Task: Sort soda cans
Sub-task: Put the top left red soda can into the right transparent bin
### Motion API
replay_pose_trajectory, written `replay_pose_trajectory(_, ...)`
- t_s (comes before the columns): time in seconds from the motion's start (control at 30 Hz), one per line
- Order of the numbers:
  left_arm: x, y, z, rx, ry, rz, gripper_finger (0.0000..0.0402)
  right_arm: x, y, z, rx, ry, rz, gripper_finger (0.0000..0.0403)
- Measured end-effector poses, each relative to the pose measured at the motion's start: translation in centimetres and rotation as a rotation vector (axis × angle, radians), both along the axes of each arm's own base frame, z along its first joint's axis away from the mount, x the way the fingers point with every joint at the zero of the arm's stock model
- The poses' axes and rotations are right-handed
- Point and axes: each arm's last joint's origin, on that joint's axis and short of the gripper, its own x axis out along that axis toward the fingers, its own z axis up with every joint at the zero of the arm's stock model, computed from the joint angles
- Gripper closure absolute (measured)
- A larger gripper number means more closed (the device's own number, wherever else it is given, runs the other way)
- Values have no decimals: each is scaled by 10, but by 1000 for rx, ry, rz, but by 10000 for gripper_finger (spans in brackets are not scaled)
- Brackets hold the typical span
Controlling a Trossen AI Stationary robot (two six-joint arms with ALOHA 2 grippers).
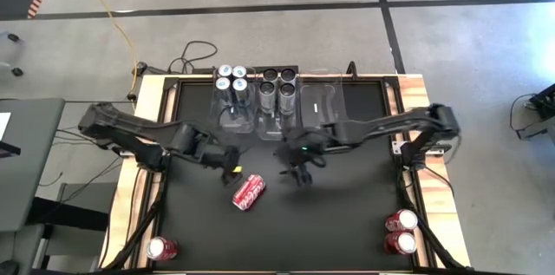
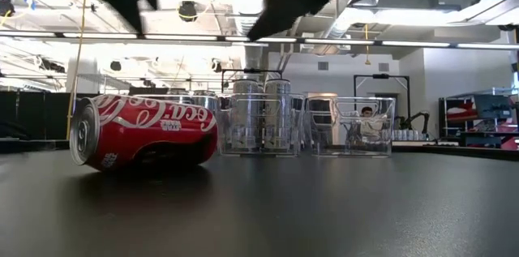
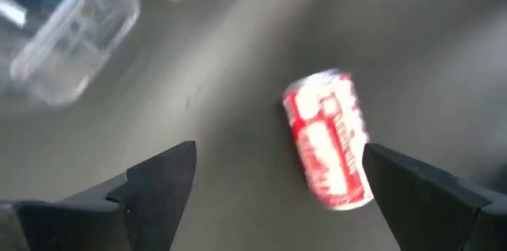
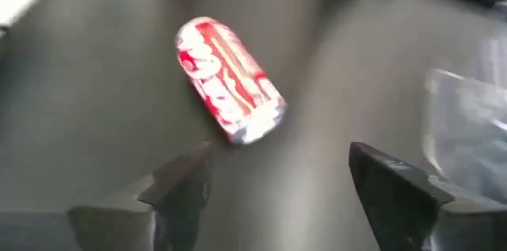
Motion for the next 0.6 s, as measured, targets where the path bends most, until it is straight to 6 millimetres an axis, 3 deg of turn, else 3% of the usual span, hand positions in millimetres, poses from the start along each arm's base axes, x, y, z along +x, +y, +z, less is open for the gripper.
replay_pose_trajectory(0.17, -28, -5, -13, -46, 32, 111, 45, 36, -18, -10, 88, -9, 162, 79)
replay_pose_trajectory(0.37, -44, -6, -7, -71, 21, 228, 45, 69, -3, -39, 79, 69, 385, 78)
replay_pose_trajectory(0.6, -59, -8, -6, -94, 120, 267, 45, 94, 8, -64, 39, 80, 451, 78)
